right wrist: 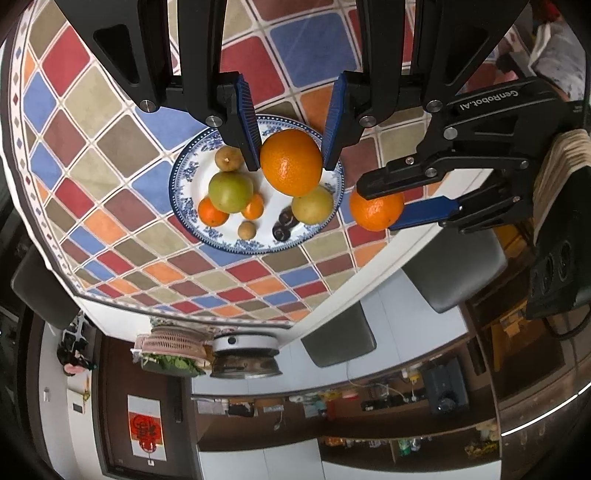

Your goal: Organize fruits

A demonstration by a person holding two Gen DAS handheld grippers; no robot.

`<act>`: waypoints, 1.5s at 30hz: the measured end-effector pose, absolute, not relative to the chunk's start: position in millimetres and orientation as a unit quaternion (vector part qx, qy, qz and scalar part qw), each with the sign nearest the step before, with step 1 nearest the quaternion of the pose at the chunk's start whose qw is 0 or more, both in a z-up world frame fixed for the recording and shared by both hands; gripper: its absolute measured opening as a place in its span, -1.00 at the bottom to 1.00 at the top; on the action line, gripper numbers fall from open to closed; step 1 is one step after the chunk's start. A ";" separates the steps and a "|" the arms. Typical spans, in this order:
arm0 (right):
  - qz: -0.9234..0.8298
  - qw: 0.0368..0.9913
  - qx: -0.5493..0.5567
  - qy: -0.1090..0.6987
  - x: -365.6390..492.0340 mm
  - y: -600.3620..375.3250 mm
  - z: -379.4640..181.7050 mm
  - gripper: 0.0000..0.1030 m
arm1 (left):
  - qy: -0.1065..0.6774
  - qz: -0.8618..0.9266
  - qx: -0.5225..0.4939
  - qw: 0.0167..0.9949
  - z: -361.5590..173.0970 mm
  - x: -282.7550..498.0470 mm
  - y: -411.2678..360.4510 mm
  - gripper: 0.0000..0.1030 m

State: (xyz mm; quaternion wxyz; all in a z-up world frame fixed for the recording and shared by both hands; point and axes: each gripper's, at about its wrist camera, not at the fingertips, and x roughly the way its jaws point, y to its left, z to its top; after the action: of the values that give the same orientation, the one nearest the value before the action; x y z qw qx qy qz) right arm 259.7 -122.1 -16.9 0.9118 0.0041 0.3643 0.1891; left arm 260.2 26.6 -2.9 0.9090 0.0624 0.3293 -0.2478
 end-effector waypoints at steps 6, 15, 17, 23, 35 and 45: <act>0.186 0.902 0.005 0.389 282.0 -121.4 -36.4 -0.33 | 0.347 -0.261 0.066 0.898 -20.0 282.0 24.3 -0.22; 0.184 0.886 0.004 0.425 305.7 -119.4 -66.9 -0.33 | 0.385 -0.268 0.078 0.880 -52.5 307.5 19.3 -0.22; 0.182 0.884 0.004 0.431 308.3 -119.6 -72.8 -0.33 | 0.392 -0.267 0.077 0.877 -57.5 310.7 19.0 -0.22; 0.179 0.880 0.007 0.441 318.0 -120.4 -85.5 -0.33 | 0.407 -0.261 0.075 0.872 -68.0 321.1 17.4 -0.22; 0.158 0.890 0.011 0.428 320.7 -125.3 -78.3 -0.17 | 0.398 -0.233 0.075 0.884 -59.9 316.2 21.8 0.10; 0.151 0.902 0.015 0.405 293.6 -132.8 -57.8 -0.17 | 0.371 -0.187 0.076 0.906 -27.9 282.5 23.0 0.10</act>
State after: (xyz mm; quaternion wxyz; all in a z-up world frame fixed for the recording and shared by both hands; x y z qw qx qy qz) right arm 293.6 -132.8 -57.8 0.9019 0.0149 0.4046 0.1507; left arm 282.5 23.0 -27.9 0.9063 0.0758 0.3714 -0.1870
